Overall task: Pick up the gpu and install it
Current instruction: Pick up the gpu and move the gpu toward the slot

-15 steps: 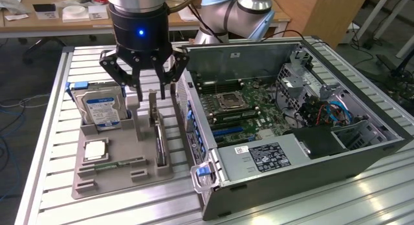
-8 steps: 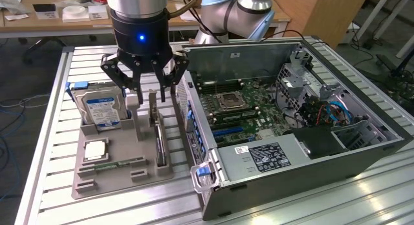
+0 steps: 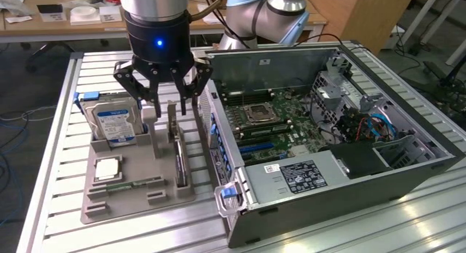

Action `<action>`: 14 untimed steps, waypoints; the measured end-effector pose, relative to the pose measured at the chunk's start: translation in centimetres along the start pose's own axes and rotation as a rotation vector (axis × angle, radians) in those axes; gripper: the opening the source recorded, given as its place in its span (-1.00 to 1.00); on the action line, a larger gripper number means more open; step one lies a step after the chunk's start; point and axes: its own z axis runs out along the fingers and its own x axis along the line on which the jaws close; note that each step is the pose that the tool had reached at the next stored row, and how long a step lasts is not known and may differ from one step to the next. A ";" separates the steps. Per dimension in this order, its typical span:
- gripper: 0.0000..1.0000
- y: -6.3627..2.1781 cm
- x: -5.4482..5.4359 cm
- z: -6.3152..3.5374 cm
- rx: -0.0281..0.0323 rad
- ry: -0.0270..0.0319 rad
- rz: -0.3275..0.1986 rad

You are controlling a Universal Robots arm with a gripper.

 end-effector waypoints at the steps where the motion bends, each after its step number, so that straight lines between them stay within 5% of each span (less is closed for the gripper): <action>1: -0.05 0.00 0.0 0.08 0.0002 0.0002 0.000; 14: -0.05 -0.02 0.0 0.69 0.0003 0.0002 0.000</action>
